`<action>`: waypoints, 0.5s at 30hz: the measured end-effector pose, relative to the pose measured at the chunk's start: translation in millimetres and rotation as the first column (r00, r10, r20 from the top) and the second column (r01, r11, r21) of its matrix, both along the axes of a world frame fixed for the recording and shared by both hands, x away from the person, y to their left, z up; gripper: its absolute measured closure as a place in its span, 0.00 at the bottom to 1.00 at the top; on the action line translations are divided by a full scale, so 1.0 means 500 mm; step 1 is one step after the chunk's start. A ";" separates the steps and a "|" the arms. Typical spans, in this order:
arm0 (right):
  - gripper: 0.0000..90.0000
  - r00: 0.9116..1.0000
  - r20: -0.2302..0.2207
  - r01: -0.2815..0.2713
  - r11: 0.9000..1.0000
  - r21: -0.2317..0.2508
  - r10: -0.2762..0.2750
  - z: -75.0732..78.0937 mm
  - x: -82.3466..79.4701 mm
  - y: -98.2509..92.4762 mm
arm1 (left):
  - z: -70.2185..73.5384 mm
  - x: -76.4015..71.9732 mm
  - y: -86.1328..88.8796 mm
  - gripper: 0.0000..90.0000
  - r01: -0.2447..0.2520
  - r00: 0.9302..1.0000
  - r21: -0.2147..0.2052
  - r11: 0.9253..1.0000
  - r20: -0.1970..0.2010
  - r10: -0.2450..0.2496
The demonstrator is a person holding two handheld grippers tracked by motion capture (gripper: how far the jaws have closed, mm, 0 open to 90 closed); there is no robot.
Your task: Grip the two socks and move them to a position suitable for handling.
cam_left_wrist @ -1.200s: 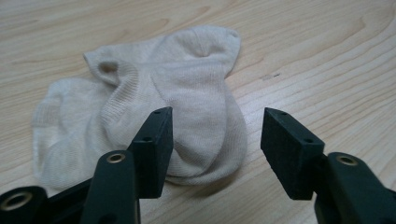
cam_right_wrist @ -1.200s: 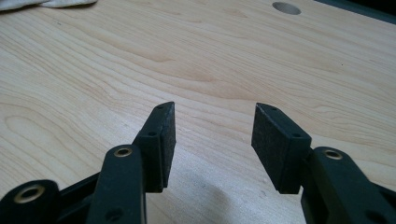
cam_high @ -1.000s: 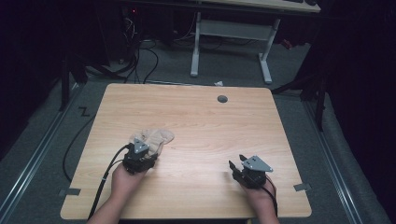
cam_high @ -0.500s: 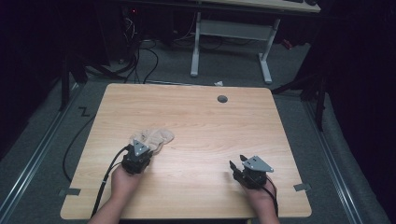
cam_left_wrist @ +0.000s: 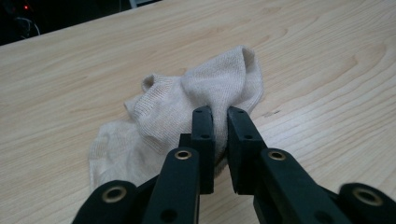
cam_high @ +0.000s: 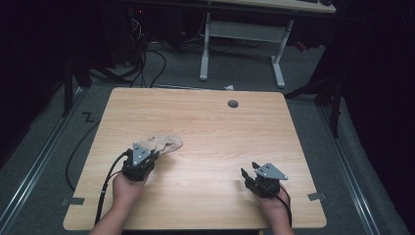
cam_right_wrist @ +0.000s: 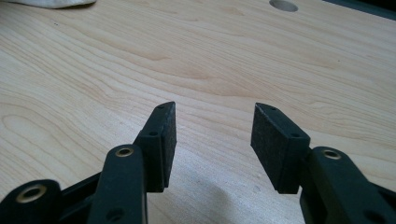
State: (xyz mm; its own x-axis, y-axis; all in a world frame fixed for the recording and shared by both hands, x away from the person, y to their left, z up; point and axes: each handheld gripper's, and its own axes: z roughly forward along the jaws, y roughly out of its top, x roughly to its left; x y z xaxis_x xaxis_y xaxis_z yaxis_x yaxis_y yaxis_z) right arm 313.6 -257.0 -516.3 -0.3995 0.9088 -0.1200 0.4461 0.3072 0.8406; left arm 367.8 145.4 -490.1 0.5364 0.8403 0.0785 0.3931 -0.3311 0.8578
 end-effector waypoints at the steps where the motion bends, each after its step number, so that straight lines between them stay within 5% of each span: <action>1: 0.56 1.000 -0.001 -0.001 1.000 0.000 0.001 0.000 0.000 0.000 | 0.002 -0.002 -0.001 0.92 0.007 1.000 -0.001 1.000 0.001 -0.007; 4: 0.56 1.000 -0.002 0.001 1.000 0.001 -0.001 0.000 0.000 0.001 | 0.007 -0.009 -0.007 0.91 0.028 1.000 -0.006 1.000 0.003 -0.028; 9: 0.56 1.000 0.003 -0.006 1.000 0.001 0.006 0.001 0.002 0.003 | 0.012 -0.048 -0.046 0.91 0.143 0.990 -0.002 0.990 -0.002 -0.143; 10: 0.56 1.000 0.003 -0.006 1.000 0.001 0.006 0.001 0.002 0.003 | 0.010 -0.059 -0.058 0.91 0.176 0.984 0.006 0.984 -0.008 -0.176; 11: 0.56 1.000 0.004 -0.007 1.000 0.001 0.007 0.002 0.004 0.005 | 0.004 -0.084 -0.085 0.91 0.243 0.970 0.020 0.970 -0.022 -0.243; 12: 0.56 1.000 0.004 -0.007 1.000 0.001 0.007 0.002 0.004 0.005 | 0.004 -0.084 -0.085 0.91 0.243 0.970 0.020 0.970 -0.022 -0.243; 13: 0.56 1.000 0.003 -0.013 1.000 0.002 0.013 0.003 0.005 0.008 | -0.002 -0.107 -0.112 0.91 0.309 0.951 0.038 0.950 -0.034 -0.308; 15: 0.56 1.000 0.004 -0.023 1.000 0.002 0.023 0.004 0.006 0.013 | -0.011 -0.126 -0.135 0.91 0.372 0.928 0.051 0.927 -0.053 -0.369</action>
State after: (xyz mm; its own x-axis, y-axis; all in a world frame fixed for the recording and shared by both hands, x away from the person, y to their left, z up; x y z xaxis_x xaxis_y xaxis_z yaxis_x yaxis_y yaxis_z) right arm 316.7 -250.7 -514.5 -0.4195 0.8998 -0.1200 0.4361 0.3157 0.8427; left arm 304.8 77.7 -495.6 0.8125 0.5755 0.0925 0.2676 -0.5093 0.8179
